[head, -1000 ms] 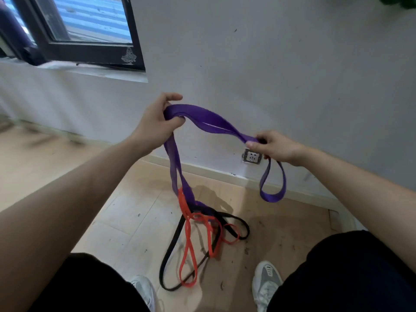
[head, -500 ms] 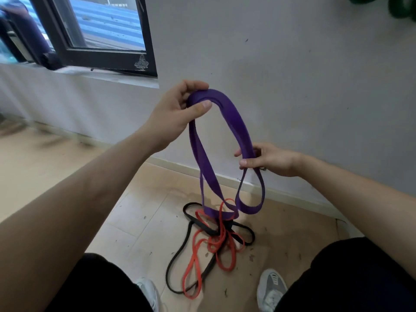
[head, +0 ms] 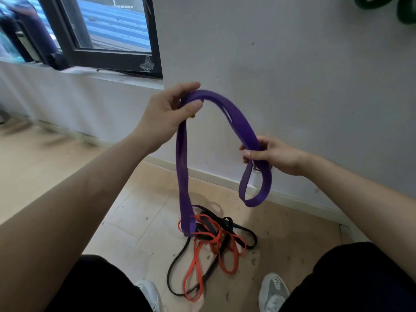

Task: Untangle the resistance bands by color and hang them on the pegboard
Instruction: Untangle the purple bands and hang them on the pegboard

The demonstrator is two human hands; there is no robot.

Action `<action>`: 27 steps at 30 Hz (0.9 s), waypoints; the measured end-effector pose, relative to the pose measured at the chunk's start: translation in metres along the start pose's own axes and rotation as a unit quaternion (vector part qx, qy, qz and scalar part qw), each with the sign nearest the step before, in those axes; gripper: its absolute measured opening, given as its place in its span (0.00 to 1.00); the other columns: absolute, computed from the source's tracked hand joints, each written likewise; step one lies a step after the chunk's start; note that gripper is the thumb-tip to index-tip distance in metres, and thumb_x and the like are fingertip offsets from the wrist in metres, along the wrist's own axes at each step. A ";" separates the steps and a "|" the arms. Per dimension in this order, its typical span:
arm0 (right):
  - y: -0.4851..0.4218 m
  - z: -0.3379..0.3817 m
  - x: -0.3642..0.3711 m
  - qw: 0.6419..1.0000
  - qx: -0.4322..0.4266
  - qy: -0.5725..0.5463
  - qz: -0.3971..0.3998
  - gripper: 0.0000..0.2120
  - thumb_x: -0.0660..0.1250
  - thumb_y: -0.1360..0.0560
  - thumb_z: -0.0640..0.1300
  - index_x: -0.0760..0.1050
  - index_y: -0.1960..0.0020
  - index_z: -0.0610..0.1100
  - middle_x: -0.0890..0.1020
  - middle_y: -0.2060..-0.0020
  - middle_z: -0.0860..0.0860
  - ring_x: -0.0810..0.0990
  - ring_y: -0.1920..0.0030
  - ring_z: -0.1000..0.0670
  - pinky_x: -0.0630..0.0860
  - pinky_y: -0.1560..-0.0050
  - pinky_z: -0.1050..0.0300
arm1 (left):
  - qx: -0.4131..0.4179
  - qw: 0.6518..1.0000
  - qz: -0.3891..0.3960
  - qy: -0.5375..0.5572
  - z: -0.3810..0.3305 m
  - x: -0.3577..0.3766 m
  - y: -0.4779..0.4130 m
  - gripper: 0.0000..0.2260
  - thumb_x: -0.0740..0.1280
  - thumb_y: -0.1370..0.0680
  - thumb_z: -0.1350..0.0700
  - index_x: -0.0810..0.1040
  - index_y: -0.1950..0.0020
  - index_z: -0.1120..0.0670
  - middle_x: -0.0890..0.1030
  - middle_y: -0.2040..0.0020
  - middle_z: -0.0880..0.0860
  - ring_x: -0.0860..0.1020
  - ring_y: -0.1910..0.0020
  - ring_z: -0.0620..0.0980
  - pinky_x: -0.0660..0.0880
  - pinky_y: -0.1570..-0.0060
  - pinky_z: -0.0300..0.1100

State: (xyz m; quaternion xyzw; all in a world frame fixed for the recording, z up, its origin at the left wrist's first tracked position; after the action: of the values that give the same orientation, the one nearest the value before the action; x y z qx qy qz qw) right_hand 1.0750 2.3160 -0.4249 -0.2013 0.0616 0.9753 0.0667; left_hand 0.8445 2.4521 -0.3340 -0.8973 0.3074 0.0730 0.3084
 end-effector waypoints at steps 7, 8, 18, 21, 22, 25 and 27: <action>-0.003 -0.011 0.001 0.996 0.033 0.075 -0.024 0.13 0.59 0.16 0.49 0.73 0.33 0.50 0.77 0.53 0.51 0.78 0.48 0.49 0.76 0.37 0.40 | -0.024 0.998 -0.009 -0.054 0.024 -0.010 0.006 0.15 0.73 0.21 0.58 0.82 0.34 0.53 0.85 0.50 0.46 0.79 0.53 0.41 0.76 0.44 0.40; -0.003 -0.009 0.001 0.996 0.032 0.072 -0.028 0.12 0.59 0.16 0.47 0.73 0.33 0.51 0.76 0.53 0.52 0.78 0.48 0.49 0.76 0.39 0.42 | -0.025 0.999 -0.018 -0.045 0.025 -0.011 0.005 0.15 0.73 0.21 0.58 0.82 0.35 0.53 0.84 0.50 0.47 0.79 0.53 0.41 0.76 0.44 0.39; -0.001 -0.012 -0.003 0.988 0.103 -0.107 -0.032 0.06 0.62 0.19 0.38 0.75 0.43 0.42 0.75 0.62 0.45 0.76 0.60 0.47 0.83 0.52 0.49 | -0.157 0.986 0.059 -0.019 0.067 -0.020 0.012 0.11 0.71 0.22 0.63 0.82 0.41 0.52 0.83 0.52 0.52 0.79 0.54 0.45 0.76 0.47 0.41; 0.002 -0.007 -0.013 0.984 0.072 -0.156 -0.047 0.02 0.65 0.20 0.39 0.73 0.49 0.41 0.73 0.65 0.44 0.75 0.61 0.44 0.81 0.61 0.53 | -0.197 0.958 0.191 -0.089 0.084 -0.017 0.026 0.15 0.76 0.26 0.64 0.81 0.43 0.51 0.85 0.52 0.54 0.83 0.56 0.47 0.80 0.51 0.45; 0.003 -0.006 -0.016 0.987 0.053 -0.146 -0.046 0.05 0.67 0.21 0.40 0.72 0.49 0.40 0.72 0.66 0.45 0.74 0.64 0.45 0.78 0.65 0.55 | -0.204 0.947 0.224 -0.102 0.089 -0.013 0.030 0.16 0.77 0.27 0.64 0.81 0.43 0.51 0.86 0.52 0.55 0.85 0.55 0.50 0.82 0.51 0.48; 0.006 0.006 -0.021 0.993 0.000 -0.109 -0.043 0.21 0.74 0.27 0.51 0.75 0.45 0.34 0.69 0.68 0.47 0.69 0.69 0.49 0.70 0.66 0.54 | -0.223 0.925 0.283 -0.116 0.099 0.004 0.039 0.17 0.79 0.30 0.65 0.80 0.44 0.55 0.87 0.53 0.56 0.86 0.54 0.56 0.84 0.48 0.54; 0.008 0.016 -0.021 0.992 -0.035 -0.109 -0.050 0.20 0.75 0.28 0.52 0.78 0.48 0.37 0.68 0.67 0.47 0.67 0.69 0.50 0.66 0.65 0.54 | -0.232 0.910 0.327 -0.107 0.104 0.017 0.045 0.16 0.79 0.30 0.65 0.80 0.45 0.58 0.87 0.51 0.56 0.87 0.51 0.54 0.83 0.45 0.54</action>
State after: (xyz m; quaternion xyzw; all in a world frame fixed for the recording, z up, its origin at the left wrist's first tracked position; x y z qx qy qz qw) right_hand 1.0867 2.3081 -0.4009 -0.0986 0.0095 0.9884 0.1149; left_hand 0.8376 2.4772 -0.4454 -0.7798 0.5229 0.3345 0.0814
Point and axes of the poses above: each hand's wrist, its own y-axis away from the middle knuckle, its own x-axis out of the palm, z = x × y, the point moved 4 cm from there along -y, towards the middle knuckle
